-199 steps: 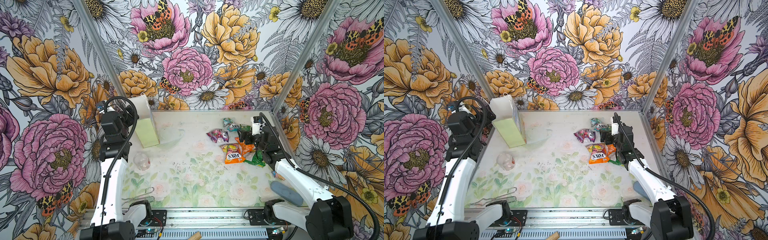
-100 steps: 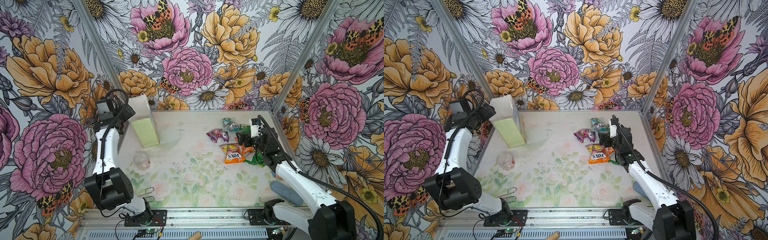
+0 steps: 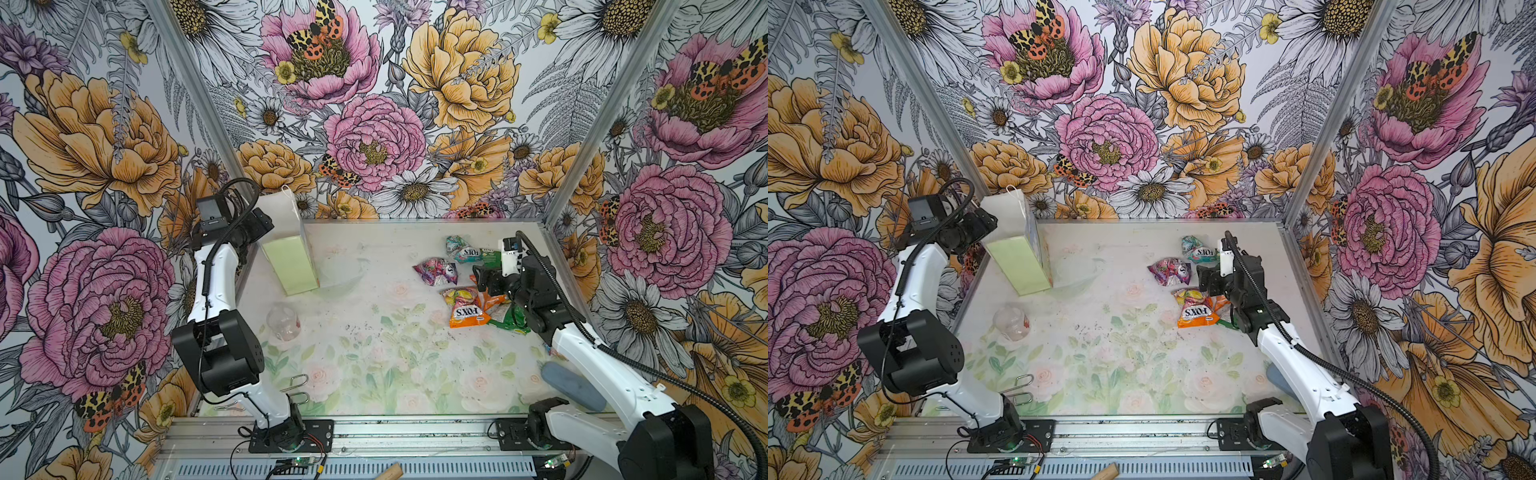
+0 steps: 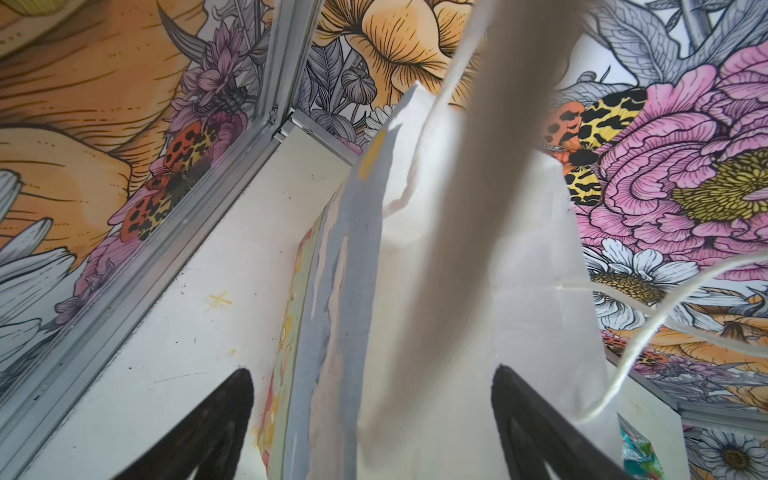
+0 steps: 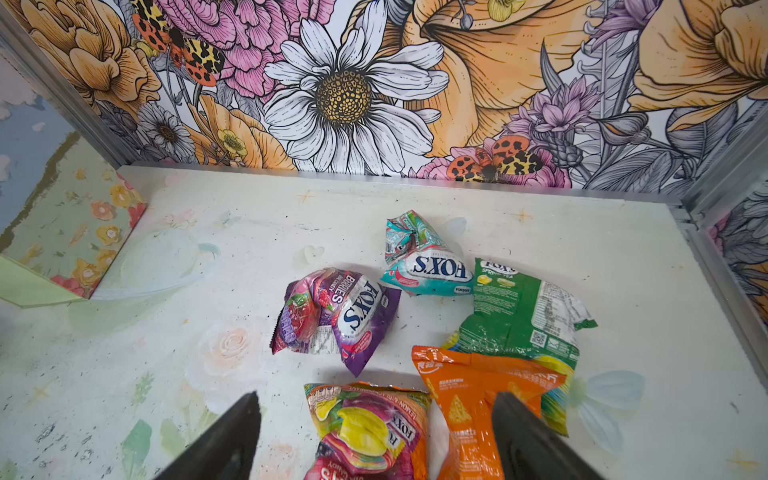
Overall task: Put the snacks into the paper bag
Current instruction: 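Grasp the paper bag's top edge with left gripper while right moves over snacks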
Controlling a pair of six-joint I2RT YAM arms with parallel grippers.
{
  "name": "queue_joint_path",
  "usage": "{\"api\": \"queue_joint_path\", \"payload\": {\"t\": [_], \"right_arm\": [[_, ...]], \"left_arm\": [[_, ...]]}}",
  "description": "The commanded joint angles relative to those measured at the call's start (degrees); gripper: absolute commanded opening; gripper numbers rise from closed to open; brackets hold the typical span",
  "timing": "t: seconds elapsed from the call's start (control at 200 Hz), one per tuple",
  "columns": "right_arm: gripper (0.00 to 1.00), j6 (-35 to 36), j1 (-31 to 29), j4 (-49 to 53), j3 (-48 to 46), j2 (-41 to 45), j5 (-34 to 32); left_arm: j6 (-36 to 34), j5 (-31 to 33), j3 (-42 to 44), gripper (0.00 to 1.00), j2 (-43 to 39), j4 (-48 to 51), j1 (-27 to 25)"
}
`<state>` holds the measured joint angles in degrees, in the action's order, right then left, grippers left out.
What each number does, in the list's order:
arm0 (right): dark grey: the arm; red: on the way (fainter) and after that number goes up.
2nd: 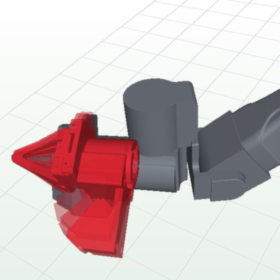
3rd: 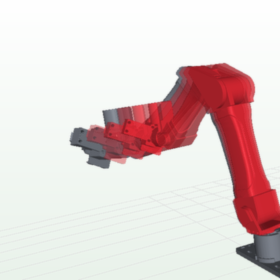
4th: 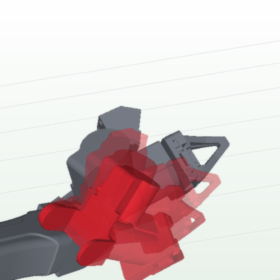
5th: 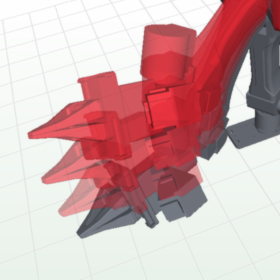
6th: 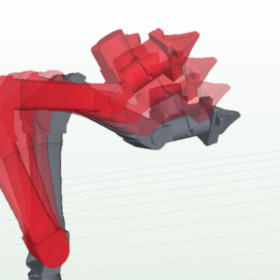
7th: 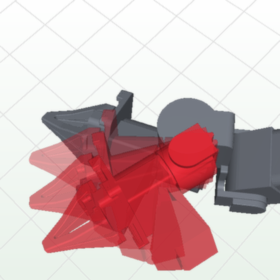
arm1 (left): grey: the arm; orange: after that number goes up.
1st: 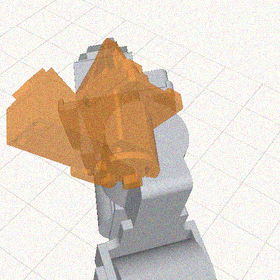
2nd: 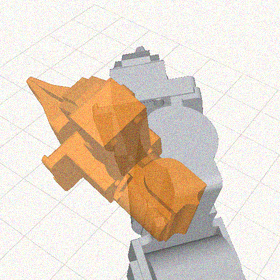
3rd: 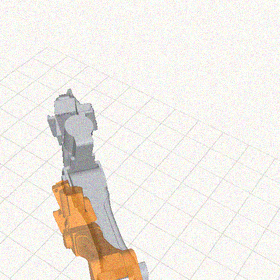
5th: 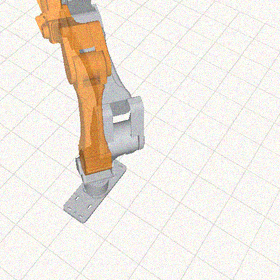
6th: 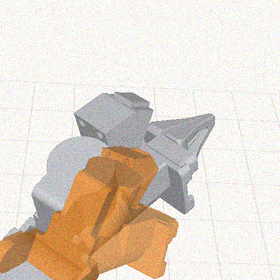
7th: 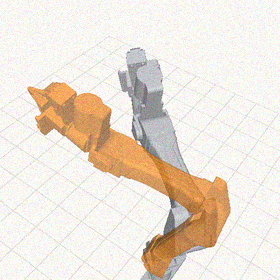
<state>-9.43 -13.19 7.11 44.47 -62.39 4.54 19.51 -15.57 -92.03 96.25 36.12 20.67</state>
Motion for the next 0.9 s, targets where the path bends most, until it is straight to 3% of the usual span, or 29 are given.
{"api": "queue_joint_path", "payload": {"t": [0.0,0.355,0.896], "right_arm": [[0.89,-0.15,-0.57,0.34,1.59,2.02,-0.47],[0.88,-0.50,-1.40,0.30,1.37,2.10,-0.64],[0.88,-0.15,-1.88,0.31,0.61,2.54,-1.38]], "left_arm": [[-0.70,-1.75,-1.79,0.83,0.08,0.55,0.50],[-0.82,-1.13,-2.19,0.51,0.18,2.15,-0.26],[-0.83,-2.44,-2.97,0.19,1.22,3.48,-0.45]]}}
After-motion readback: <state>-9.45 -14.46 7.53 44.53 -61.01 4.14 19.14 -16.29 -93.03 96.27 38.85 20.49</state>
